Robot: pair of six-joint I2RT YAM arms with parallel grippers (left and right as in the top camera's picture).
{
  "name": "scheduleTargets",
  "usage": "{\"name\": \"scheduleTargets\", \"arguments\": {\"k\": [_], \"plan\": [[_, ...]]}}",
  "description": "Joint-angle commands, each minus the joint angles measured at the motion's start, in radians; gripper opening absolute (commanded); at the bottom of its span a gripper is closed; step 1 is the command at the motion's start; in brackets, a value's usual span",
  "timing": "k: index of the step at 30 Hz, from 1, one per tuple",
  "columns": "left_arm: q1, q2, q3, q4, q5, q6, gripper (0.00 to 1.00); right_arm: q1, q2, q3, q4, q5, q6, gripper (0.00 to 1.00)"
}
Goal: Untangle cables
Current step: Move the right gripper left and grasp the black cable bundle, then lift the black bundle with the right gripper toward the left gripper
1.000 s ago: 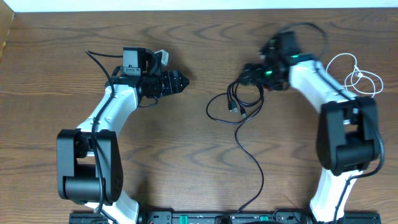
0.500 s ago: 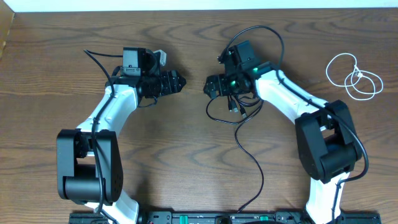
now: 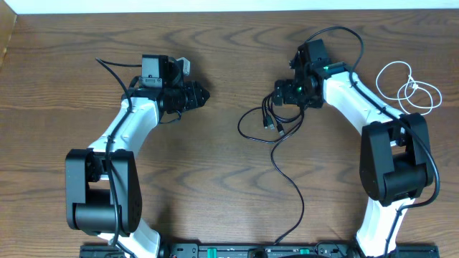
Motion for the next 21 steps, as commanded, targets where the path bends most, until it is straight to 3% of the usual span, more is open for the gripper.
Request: {"name": "scheduleTargets", "arguments": {"k": [1,9,10,12,13,16,21], "plan": [[0.003,0.010,0.000,-0.002,-0.008,-0.005,0.45,0.008,-0.026,0.010,-0.041,0.148,0.003,0.96],[0.003,0.010,0.000,-0.002,-0.008,-0.005,0.46,0.006,-0.026,-0.013,-0.096,0.241,-0.015,0.99],[0.003,0.010,0.000,-0.002,-0.008,-0.005,0.46,0.006,-0.026,-0.023,-0.084,0.241,-0.027,0.95],[0.003,0.010,0.000,-0.002,-0.008,-0.005,0.45,0.006,-0.026,-0.055,-0.045,0.241,-0.043,0.68],[0.003,0.010,0.000,-0.002,-0.008,-0.005,0.45,0.006,-0.026,-0.065,-0.035,0.239,-0.043,0.63],[0.003,0.010,0.000,-0.002,-0.008,-0.005,0.50,0.007,-0.026,-0.113,0.024,0.233,-0.043,0.62],[0.003,0.010,0.000,-0.002,-0.008,-0.005,0.53,0.008,-0.026,-0.153,0.080,0.233,-0.043,0.40]]}}
